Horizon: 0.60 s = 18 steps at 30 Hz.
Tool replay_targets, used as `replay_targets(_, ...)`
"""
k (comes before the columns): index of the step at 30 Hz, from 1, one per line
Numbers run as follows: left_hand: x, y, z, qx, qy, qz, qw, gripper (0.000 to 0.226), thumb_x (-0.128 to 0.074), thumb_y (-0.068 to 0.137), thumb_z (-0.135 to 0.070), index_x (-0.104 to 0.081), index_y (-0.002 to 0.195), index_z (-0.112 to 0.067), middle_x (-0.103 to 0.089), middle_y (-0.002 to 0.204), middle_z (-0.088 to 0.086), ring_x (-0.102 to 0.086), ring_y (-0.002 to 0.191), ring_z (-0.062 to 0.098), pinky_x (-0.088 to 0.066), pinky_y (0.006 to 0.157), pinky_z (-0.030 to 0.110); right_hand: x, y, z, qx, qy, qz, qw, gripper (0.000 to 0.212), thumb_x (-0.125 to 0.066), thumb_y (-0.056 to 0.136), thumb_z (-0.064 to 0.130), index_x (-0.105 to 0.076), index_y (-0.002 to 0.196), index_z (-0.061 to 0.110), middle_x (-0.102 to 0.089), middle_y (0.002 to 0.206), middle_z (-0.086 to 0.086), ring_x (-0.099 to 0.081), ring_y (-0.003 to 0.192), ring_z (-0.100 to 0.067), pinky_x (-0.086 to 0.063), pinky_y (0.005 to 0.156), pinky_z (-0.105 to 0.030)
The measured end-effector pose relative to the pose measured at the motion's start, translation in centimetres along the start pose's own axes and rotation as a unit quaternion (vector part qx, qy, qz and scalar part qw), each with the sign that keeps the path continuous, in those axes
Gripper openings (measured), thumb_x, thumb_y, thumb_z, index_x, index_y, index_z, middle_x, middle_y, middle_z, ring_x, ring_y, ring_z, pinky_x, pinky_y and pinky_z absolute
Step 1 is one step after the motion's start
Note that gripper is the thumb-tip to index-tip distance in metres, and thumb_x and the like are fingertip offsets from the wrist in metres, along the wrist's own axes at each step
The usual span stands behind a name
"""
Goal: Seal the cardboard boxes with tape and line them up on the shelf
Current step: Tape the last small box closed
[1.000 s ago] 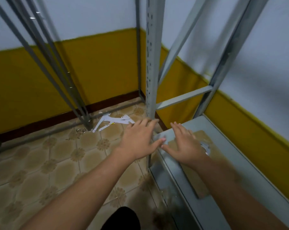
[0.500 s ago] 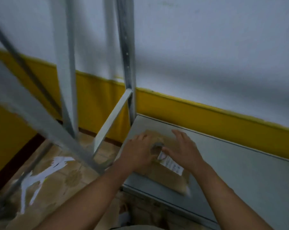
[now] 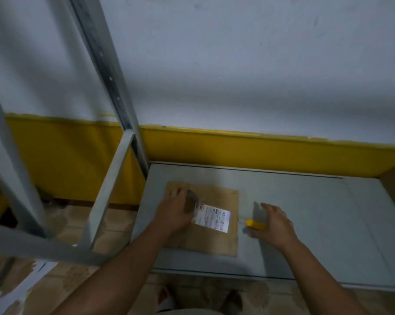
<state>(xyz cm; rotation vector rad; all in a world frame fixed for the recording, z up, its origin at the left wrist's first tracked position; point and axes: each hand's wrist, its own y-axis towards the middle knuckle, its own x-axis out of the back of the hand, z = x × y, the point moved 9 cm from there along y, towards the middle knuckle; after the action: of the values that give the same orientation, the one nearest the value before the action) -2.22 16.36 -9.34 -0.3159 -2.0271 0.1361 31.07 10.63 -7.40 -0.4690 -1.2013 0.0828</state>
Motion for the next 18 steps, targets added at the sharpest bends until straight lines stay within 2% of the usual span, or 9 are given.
replay_targets(2, 2.3, 0.3, 1.7, 0.021, -0.011, -0.054, 0.998, 0.084, -0.075, 0.085, -0.057, -0.034, 0.154, -0.032, -0.035, 0.156, 0.003, -0.045, 0.137, 0.030, -0.055, 0.096, 0.046, -0.7, 0.2, -2.0, -0.024, -0.038, 0.036, 0.998, 0.110, -0.087, 0.058, 0.065, -0.039, 0.153, 0.032, -0.045, 0.150, 0.000, -0.044, 0.137, -0.025, -0.041, 0.105, -0.037)
replay_targets(3, 3.5, 0.4, 2.9, 0.039, -0.016, -0.076, 0.996, 0.085, -0.075, 0.086, -0.056, -0.032, 0.155, -0.033, -0.035, 0.157, 0.004, -0.045, 0.137, 0.030, -0.055, 0.097, 0.047, -1.1, 0.3, -3.0, -0.034, -0.058, 0.048, 0.997, 0.098, -0.086, 0.063, 0.058, -0.044, 0.148, 0.035, -0.048, 0.146, 0.001, -0.045, 0.135, -0.025, -0.041, 0.102, -0.035)
replay_targets(6, 5.5, 0.6, 7.6, 0.132, -0.040, -0.094, 0.986, 0.095, -0.081, 0.085, -0.045, -0.027, 0.161, -0.029, -0.037, 0.157, 0.012, -0.045, 0.138, 0.039, -0.051, 0.103, 0.051, -1.6, 0.7, -4.5, -0.037, -0.081, 0.049, 0.995, 0.037, -0.076, 0.079, 0.036, -0.061, 0.113, 0.041, -0.059, 0.121, 0.004, -0.055, 0.121, -0.026, -0.040, 0.086, -0.032)
replay_targets(8, 5.5, 0.5, 10.4, 0.185, -0.031, -0.086, 0.978, 0.100, -0.082, 0.081, -0.047, -0.026, 0.162, -0.026, -0.039, 0.152, 0.014, -0.043, 0.137, 0.042, -0.049, 0.103, 0.052, -1.5, 1.0, -4.9, -0.043, -0.055, 0.028, 0.997, 0.012, -0.069, 0.081, 0.030, -0.064, 0.090, 0.036, -0.060, 0.098, 0.011, -0.063, 0.110, -0.024, -0.038, 0.083, -0.031)
replay_targets(10, 4.9, 0.2, 12.2, 0.217, -0.038, -0.068, 0.973, 0.102, -0.082, 0.079, -0.047, -0.025, 0.161, -0.026, -0.041, 0.148, 0.014, -0.043, 0.136, 0.042, -0.049, 0.102, 0.051, -1.7, 1.5, -5.3, -0.054, -0.036, 0.017, 0.998, 0.008, -0.067, 0.080, 0.035, -0.065, 0.086, 0.031, -0.057, 0.084, 0.013, -0.066, 0.100, -0.022, -0.039, 0.083, -0.032)
replay_targets(12, 4.1, -0.1, 12.8, 0.234, -0.047, -0.055, 0.970, 0.099, -0.082, 0.080, -0.044, -0.026, 0.160, -0.025, -0.040, 0.148, 0.015, -0.043, 0.137, 0.043, -0.049, 0.102, 0.052, -2.0, 2.0, -5.5, -0.047, 0.002, 0.012, 0.999, 0.014, -0.070, 0.078, 0.040, -0.065, 0.085, 0.028, -0.060, 0.080, 0.010, -0.067, 0.089, -0.023, -0.049, 0.081, -0.034)
replay_targets(15, 3.2, -0.8, 13.1, 0.252, -0.050, -0.056, 0.965, 0.092, -0.079, 0.083, -0.042, -0.029, 0.158, -0.020, -0.038, 0.149, 0.016, -0.038, 0.140, 0.043, -0.044, 0.106, 0.052, -1.7, 2.5, -5.7, -0.025, 0.089, -0.036, 0.995, 0.018, -0.079, 0.080, 0.028, -0.064, 0.081, 0.018, -0.064, 0.071, 0.000, -0.064, 0.065, -0.020, -0.056, 0.065, -0.037)
replay_targets(18, 2.8, -1.2, 13.4, 0.250, -0.053, -0.062, 0.965, 0.097, -0.081, 0.080, -0.048, -0.029, 0.158, -0.021, -0.039, 0.149, 0.017, -0.036, 0.140, 0.044, -0.044, 0.106, 0.053, -1.6, 3.0, -5.8, -0.025, 0.129, -0.075, 0.989, 0.025, -0.082, 0.083, 0.023, -0.059, 0.078, 0.014, -0.062, 0.065, -0.004, -0.059, 0.059, -0.019, -0.056, 0.062, -0.040)
